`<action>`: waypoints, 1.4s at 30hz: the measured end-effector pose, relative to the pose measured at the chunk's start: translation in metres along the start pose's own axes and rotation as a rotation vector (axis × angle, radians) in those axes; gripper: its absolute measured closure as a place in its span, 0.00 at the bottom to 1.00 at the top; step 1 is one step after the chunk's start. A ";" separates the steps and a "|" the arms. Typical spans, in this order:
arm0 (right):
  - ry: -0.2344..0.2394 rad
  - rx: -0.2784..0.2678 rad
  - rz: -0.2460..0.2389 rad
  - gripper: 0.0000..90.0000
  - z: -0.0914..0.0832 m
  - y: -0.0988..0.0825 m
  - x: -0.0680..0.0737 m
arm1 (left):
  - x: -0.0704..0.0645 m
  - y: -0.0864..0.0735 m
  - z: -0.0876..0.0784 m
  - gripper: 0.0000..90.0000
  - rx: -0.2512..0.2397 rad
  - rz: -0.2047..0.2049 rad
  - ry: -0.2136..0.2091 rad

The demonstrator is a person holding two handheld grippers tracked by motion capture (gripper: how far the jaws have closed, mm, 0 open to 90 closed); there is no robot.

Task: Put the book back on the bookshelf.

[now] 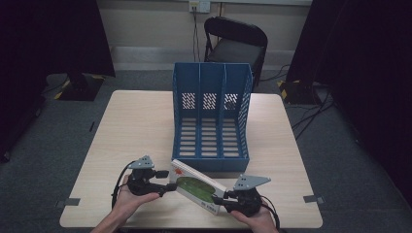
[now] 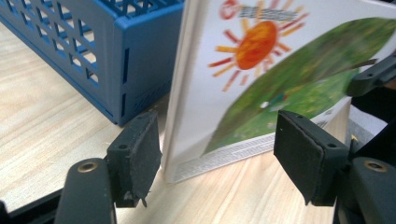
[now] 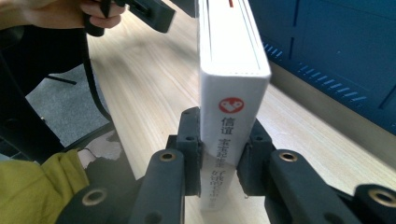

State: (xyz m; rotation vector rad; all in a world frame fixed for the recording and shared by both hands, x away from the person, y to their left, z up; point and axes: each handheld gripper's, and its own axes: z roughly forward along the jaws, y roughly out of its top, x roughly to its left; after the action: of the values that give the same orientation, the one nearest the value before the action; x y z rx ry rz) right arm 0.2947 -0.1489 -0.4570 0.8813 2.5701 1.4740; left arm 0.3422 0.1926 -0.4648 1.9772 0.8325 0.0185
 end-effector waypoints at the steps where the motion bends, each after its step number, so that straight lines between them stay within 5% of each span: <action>1: 0.000 0.000 0.000 0.82 0.000 0.000 0.000 | 0.000 0.000 0.000 0.34 0.000 0.000 0.000; 7: 0.018 0.014 -0.021 0.77 0.007 -0.001 0.008 | 0.001 0.000 0.010 0.29 0.028 0.014 -0.018; 10: -0.021 0.001 -0.043 0.77 0.013 -0.002 0.017 | 0.001 0.000 0.015 0.29 0.044 0.026 -0.026; 18: -0.003 -0.016 0.003 0.75 0.019 -0.002 0.013 | -0.001 0.001 0.018 0.33 0.045 0.049 -0.017; 22: -0.020 -0.014 -0.022 0.67 0.028 -0.003 0.019 | -0.002 0.000 0.018 0.33 0.048 0.062 -0.007; 27: -0.037 -0.017 -0.033 0.71 0.034 -0.003 0.020 | -0.005 0.000 0.017 0.34 0.055 0.074 -0.006; 30: -0.043 -0.019 -0.057 0.75 0.038 -0.004 0.022 | -0.011 -0.001 0.021 0.39 0.064 0.091 -0.048; 38: -0.049 -0.015 -0.062 0.74 0.038 -0.005 0.024 | -0.014 0.000 0.022 0.34 0.075 0.102 -0.037; 42: -0.091 -0.015 -0.082 0.81 0.037 -0.005 0.027 | -0.014 0.001 0.021 0.37 0.087 0.107 -0.037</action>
State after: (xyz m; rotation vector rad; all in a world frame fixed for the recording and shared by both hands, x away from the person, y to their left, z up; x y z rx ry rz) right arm 0.2821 -0.1084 -0.4750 0.8108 2.4957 1.3959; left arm 0.3389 0.1684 -0.4709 2.0963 0.7141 0.0084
